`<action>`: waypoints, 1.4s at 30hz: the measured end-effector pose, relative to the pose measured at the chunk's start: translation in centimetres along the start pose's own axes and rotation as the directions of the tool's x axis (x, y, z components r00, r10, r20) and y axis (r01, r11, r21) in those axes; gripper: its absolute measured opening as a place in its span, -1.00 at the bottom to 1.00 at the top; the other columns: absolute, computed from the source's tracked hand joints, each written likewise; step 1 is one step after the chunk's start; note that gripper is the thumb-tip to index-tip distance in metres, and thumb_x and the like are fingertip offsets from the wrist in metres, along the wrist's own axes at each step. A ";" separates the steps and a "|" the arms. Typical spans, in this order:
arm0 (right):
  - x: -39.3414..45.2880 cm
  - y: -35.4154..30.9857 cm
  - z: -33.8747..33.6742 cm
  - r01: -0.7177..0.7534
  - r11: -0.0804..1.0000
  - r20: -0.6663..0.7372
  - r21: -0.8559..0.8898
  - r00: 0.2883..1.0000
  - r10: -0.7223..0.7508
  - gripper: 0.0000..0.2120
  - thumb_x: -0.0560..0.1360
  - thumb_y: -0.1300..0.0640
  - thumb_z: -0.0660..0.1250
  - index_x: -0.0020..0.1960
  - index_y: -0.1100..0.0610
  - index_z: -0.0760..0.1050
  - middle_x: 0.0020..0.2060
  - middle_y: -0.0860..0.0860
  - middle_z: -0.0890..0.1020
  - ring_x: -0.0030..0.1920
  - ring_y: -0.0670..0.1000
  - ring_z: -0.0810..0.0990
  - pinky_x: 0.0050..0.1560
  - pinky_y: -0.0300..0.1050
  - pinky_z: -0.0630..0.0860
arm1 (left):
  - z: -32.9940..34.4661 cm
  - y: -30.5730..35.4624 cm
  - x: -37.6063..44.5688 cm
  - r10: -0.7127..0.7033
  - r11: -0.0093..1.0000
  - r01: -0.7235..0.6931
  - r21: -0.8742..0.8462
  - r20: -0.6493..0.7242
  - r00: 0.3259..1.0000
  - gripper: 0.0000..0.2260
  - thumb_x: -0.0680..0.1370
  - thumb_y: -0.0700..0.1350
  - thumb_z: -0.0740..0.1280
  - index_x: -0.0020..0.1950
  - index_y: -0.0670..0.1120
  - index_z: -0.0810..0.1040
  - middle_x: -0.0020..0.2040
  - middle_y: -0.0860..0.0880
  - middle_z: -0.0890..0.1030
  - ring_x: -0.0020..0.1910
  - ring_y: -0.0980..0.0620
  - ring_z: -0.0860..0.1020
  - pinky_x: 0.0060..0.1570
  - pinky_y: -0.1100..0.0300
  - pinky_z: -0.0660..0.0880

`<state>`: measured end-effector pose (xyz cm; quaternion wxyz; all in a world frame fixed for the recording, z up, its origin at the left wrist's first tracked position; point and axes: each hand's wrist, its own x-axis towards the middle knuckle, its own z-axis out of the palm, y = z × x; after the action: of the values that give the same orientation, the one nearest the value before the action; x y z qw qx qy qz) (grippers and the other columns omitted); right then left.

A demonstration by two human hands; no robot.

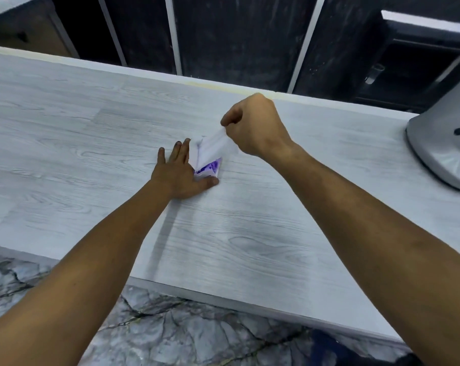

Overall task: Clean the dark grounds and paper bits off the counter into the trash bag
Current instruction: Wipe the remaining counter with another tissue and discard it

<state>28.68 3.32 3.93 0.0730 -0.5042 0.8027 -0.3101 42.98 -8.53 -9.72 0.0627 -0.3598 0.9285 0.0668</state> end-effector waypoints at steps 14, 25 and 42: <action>-9.2 10.6 -8.4 -0.375 0.836 -0.017 0.401 0.909 0.416 -0.85 0.44 0.27 0.48 -0.04 0.08 0.70 -0.20 0.01 0.73 -0.23 0.04 0.72 -0.05 -0.05 0.67 | -8.0 -3.2 -2.4 -0.013 0.989 0.027 -0.149 0.093 0.996 0.29 0.22 0.38 0.51 0.59 -0.03 -0.31 0.59 -0.01 -0.29 0.58 -0.07 -0.15 0.51 -0.17 -0.04; -16.9 18.6 -1.8 -0.455 0.889 0.025 0.047 0.890 0.455 -0.87 0.49 0.20 0.39 -0.01 0.10 0.70 -0.03 -0.03 0.70 -0.06 -0.13 0.60 -0.02 -0.36 0.40 | -6.4 15.8 -7.9 0.319 0.834 -0.428 -0.347 -0.331 0.888 -0.80 0.57 -0.03 0.34 0.18 0.09 0.62 0.08 0.06 0.59 -0.02 0.05 0.58 0.04 0.15 0.48; -19.2 19.8 -1.3 0.059 0.987 0.163 -0.148 0.986 -0.034 -0.79 0.56 0.23 0.34 0.16 0.13 0.65 0.15 0.03 0.64 0.17 0.05 0.53 0.21 -0.13 0.45 | 3.0 17.1 -8.5 0.405 0.826 -0.460 -0.325 -0.225 0.886 -0.80 0.61 -0.11 0.33 0.19 0.02 0.67 0.12 0.01 0.65 0.09 -0.01 0.52 0.01 0.24 0.37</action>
<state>22.25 26.20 -10.11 0.0912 -0.5502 0.8036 -0.2079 37.84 10.09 -9.91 -0.0910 -0.1489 0.9584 0.2261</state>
